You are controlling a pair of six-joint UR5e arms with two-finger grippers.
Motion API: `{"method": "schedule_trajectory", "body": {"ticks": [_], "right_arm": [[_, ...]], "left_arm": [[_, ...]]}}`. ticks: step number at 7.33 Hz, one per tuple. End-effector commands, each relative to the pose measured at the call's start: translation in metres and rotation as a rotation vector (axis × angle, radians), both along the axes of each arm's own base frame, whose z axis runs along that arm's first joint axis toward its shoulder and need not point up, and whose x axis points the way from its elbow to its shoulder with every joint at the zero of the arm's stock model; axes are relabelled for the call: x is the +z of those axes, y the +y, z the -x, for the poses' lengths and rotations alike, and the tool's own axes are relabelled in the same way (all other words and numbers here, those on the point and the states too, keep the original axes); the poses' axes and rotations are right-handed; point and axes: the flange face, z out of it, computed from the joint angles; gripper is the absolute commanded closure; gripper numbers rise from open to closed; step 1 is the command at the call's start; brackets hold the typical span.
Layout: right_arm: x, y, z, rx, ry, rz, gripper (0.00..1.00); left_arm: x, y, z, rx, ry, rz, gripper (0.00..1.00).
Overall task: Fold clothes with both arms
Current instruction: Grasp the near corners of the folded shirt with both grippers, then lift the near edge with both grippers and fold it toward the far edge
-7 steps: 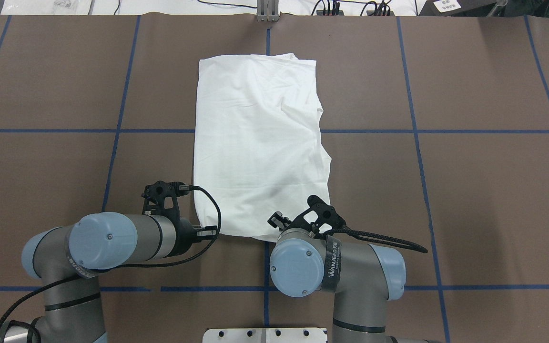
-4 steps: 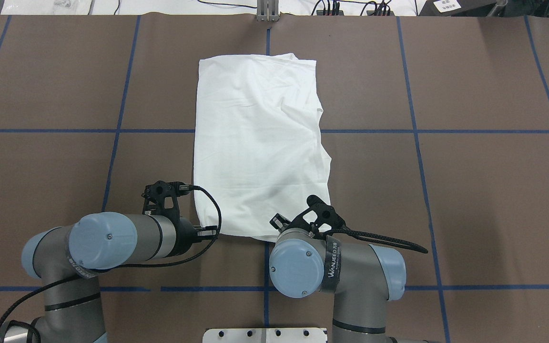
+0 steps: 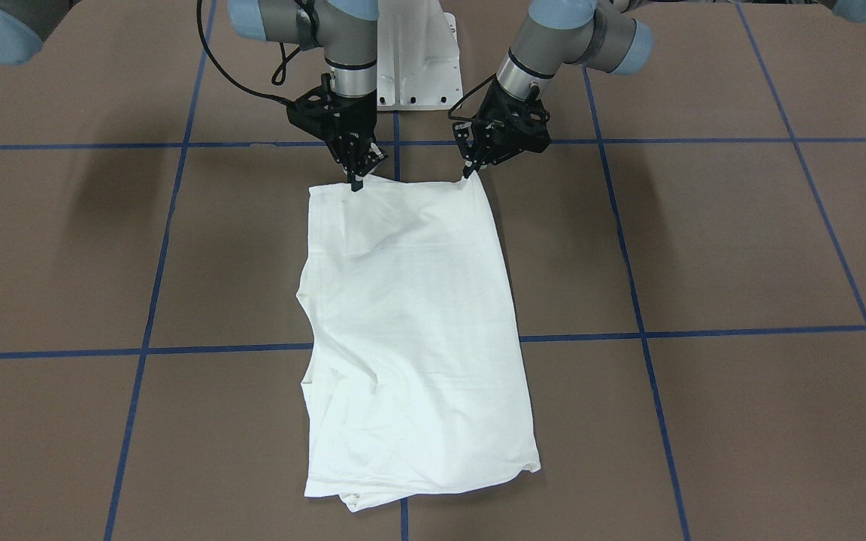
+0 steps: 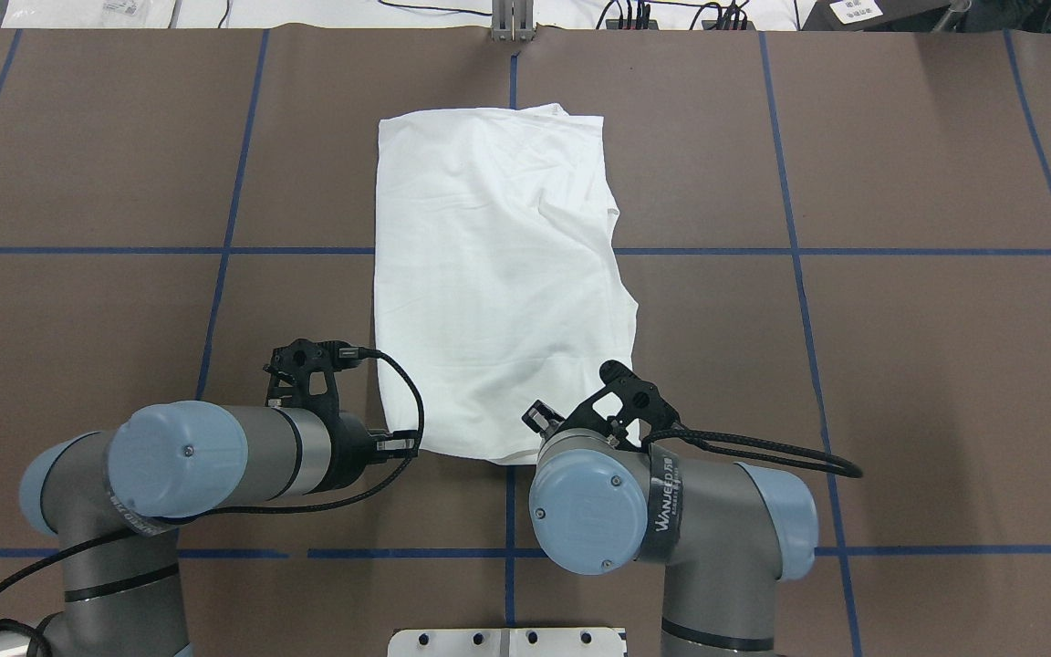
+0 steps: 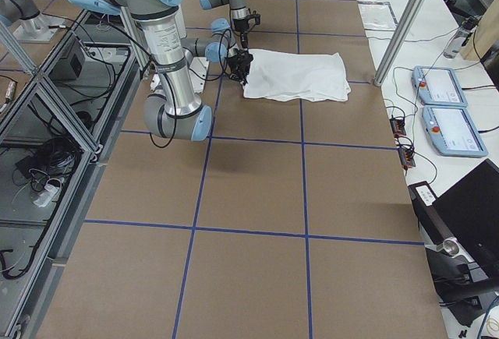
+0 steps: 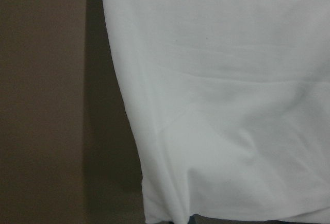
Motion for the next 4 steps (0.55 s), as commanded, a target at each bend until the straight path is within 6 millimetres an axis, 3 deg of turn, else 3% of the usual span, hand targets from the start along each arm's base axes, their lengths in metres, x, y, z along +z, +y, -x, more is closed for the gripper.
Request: {"method": "schedule_trajectory", "body": {"ticks": [1, 2, 3, 4], "right_arm": [[-0.054, 0.039, -0.071, -0.038, -0.022, 0.003, 1.0], [-0.075, 0.065, -0.107, -0.076, -0.052, 0.003, 1.0], [-0.088, 0.078, -0.137, -0.098, -0.069, 0.003, 1.0], [-0.094, 0.08, -0.149, -0.099, -0.08, 0.0, 1.0]], "left_arm": [[-0.062, 0.022, 0.06, 0.022, 0.018, 0.005, 1.0], [-0.087, 0.033, 0.091, 0.021, 0.026, 0.013, 1.0], [-0.104, 0.048, 0.121, 0.05, 0.024, 0.027, 1.0], [-0.117, 0.057, 0.145, 0.062, 0.023, 0.035, 1.0]]}}
